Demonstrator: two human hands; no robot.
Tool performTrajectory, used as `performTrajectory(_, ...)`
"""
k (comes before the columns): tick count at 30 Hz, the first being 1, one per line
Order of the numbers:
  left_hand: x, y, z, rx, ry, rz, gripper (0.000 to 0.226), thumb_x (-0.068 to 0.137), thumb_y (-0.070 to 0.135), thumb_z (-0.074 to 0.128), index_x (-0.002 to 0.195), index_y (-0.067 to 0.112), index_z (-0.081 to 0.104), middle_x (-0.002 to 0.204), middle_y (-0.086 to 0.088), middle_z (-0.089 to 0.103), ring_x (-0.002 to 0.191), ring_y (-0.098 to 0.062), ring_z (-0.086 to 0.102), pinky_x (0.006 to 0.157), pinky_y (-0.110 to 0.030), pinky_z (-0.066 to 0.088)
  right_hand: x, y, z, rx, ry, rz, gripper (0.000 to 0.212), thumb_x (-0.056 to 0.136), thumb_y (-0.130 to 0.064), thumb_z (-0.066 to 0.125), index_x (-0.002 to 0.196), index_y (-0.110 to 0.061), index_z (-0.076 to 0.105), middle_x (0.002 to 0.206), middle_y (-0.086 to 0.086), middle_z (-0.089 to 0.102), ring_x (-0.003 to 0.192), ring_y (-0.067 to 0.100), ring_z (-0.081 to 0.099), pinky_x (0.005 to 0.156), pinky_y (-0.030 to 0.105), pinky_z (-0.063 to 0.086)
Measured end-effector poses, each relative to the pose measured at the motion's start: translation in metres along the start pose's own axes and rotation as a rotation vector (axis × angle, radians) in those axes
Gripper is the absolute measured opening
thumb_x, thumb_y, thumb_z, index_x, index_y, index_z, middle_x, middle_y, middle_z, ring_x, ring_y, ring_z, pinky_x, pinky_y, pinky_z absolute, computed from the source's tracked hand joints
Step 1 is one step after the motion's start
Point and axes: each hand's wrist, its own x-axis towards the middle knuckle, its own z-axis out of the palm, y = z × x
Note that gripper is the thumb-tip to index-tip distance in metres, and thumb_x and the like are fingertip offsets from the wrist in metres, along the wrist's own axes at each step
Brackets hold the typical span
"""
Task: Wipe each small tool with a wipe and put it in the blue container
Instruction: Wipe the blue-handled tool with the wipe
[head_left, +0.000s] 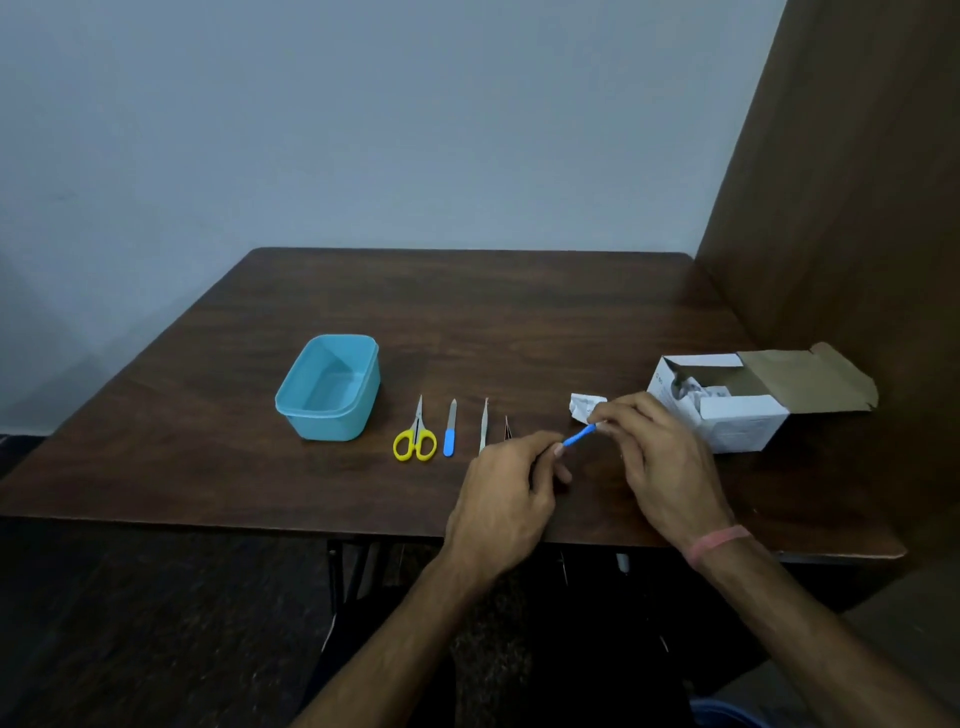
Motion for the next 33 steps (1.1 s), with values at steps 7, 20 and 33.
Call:
performTrajectory(7,-0.001,0.000,0.000,-0.013,0.034,-0.010,0.019,0.113,0.026,0.060,0.107,0.028,0.078,0.096,0.025,0.078,0.077,-0.001,0.068,0.072,-0.031,0.055,0.002,0.007,0.000,0.149,-0.060,0.099,0.014,0.106,-0.012,0.070,0.109,-0.021,0.080,0.104,-0.013,0.067,0.075,0.002,0.064,0.076,0.032,0.056)
performTrajectory(20,0.000,-0.002,-0.001,-0.118,-0.005,-0.051,0.018,0.111,0.023,0.065,0.112,0.029,0.082,0.089,0.012,0.082,0.051,-0.009,0.070,0.055,-0.030,0.062,0.005,0.003,-0.006,0.369,-0.126,0.321,0.015,0.103,-0.010,0.076,0.100,-0.024,0.080,0.091,-0.008,0.073,0.061,0.004,0.064,0.066,0.013,0.048)
performTrajectory(33,0.000,0.000,-0.004,-0.171,-0.043,-0.081,0.018,0.112,0.022,0.066,0.117,0.030,0.081,0.097,0.020,0.081,0.049,-0.010,0.070,0.045,-0.021,0.052,0.006,0.015,-0.008,0.567,-0.169,0.406,0.013,0.099,-0.014,0.082,0.109,-0.023,0.083,0.095,-0.002,0.081,0.062,0.015,0.067,0.071,0.021,0.056)
